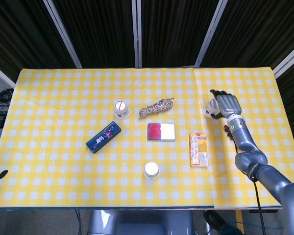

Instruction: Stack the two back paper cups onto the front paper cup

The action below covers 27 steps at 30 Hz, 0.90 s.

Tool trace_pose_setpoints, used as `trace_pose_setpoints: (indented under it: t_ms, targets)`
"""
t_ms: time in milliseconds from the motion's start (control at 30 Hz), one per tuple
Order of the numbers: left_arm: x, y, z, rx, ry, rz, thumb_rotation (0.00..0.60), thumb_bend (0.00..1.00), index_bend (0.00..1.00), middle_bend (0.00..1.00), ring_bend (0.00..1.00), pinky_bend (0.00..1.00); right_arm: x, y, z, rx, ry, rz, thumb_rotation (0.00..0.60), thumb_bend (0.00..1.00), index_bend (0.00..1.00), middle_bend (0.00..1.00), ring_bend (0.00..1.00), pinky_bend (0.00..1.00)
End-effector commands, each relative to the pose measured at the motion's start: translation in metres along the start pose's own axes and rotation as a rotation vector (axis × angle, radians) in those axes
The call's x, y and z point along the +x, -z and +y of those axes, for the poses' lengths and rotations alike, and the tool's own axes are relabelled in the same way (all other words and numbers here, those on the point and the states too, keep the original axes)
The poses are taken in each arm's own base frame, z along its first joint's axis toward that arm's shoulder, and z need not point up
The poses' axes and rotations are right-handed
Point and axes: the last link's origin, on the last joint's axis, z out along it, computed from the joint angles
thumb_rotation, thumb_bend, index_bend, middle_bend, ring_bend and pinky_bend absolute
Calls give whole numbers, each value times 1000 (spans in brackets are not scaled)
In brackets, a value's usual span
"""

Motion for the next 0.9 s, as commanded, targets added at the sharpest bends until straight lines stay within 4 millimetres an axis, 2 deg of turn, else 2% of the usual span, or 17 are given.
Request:
trace_pose_setpoints:
  t_ms: [33, 167, 400, 500, 733, 900]
  targets:
    - [0, -1, 0, 2, -1, -1, 600, 0, 0, 0, 0, 0, -2, -4, -3, -6, 13, 3, 600, 203, 167, 191, 164, 234]
    - [-1, -1, -1, 7, -2, -3, 600, 0, 0, 0, 0, 0, -5, -7, -1, -29, -20, -9, 600, 218, 216, 228, 201, 253]
    - [-3, -1, -1, 2, -9, -8, 600, 0, 0, 0, 0, 0, -7, -8, 0, -30, -22, 9, 600, 268, 353, 374, 349, 383]
    - [-3, -1, 0, 0, -9, -8, 600, 0, 0, 0, 0, 0, -7, -7, 0, -21, -11, 23, 600, 291, 381, 410, 387, 419]
    - [-3, 1, 2, -15, -9, -12, 600, 0, 0, 0, 0, 0, -1, -4, -1, 9, -13, 53, 600, 300, 413, 418, 397, 426]
    - [0, 2, 3, -24, 1, -7, 600, 0, 0, 0, 0, 0, 16, 8, -10, 99, -21, 109, 600, 306, 412, 418, 396, 426]
